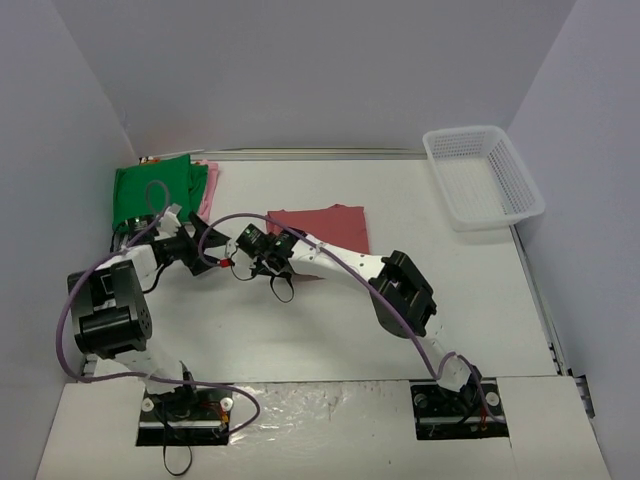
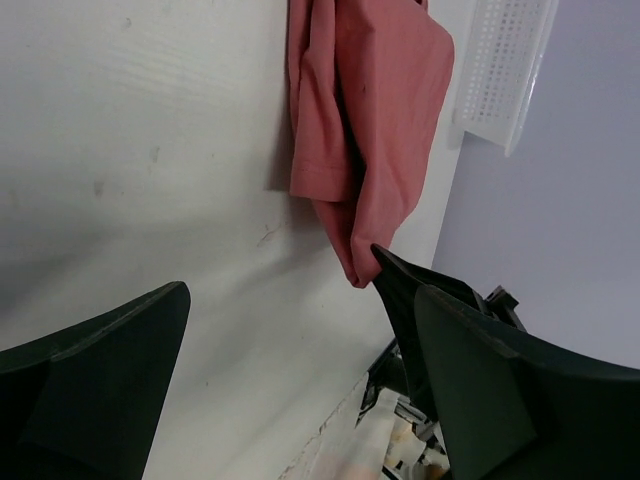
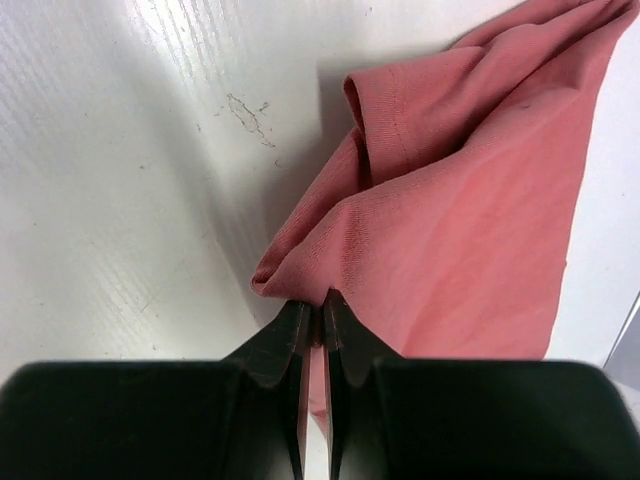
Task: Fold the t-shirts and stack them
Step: Put the neatly folded tshirt into the corner of the board with the left arm
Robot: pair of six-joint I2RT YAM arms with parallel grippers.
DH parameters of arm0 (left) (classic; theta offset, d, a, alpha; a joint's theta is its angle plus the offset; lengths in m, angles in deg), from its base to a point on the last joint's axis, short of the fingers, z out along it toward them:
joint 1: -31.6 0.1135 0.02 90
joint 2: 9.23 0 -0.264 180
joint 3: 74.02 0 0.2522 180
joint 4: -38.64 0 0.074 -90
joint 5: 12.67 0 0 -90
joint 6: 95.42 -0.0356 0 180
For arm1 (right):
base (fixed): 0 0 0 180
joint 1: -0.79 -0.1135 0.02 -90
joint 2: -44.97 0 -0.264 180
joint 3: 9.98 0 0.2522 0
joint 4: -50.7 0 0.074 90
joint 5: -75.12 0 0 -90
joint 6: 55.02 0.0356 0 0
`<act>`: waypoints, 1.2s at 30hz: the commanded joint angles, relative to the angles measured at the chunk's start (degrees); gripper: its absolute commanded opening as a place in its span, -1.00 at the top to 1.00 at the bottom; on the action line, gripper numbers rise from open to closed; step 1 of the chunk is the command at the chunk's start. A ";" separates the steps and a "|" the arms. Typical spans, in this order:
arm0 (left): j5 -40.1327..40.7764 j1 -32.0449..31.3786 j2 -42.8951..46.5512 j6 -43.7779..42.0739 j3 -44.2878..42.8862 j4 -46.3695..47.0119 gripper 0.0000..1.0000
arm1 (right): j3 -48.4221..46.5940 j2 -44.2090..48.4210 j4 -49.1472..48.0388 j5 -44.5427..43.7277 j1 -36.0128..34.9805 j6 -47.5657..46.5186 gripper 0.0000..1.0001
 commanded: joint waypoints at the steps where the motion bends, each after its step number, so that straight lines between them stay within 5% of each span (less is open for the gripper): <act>1: -0.53 -2.99 -2.69 9.19 0.56 11.06 -0.89 | -3.14 2.44 4.23 -1.68 -0.25 0.15 1.00; 17: 9.40 -16.79 -18.07 25.72 -6.37 23.21 -0.89 | -5.00 1.11 6.52 -2.21 -0.34 -0.11 1.00; 24: 9.85 -25.40 -25.09 25.99 -10.33 23.11 -0.89 | -5.44 0.68 7.22 -1.07 -0.34 -0.02 1.00; 32: 6.41 -27.34 -28.98 23.80 -14.12 24.01 -0.89 | -5.26 -0.03 7.40 -0.45 -0.52 0.42 1.00; 33: 5.63 -27.43 -29.15 23.44 -14.55 24.00 -0.76 | -5.35 -0.03 7.40 -0.36 -0.61 0.42 1.00; 35: 4.92 -27.52 -29.42 23.79 -14.91 25.13 -0.20 | -5.44 -0.12 7.40 -0.45 -0.69 0.51 1.00; 36: 4.66 -27.52 -29.50 24.14 -14.91 25.75 0.37 | -5.44 -0.12 7.40 -0.62 -0.69 0.51 1.00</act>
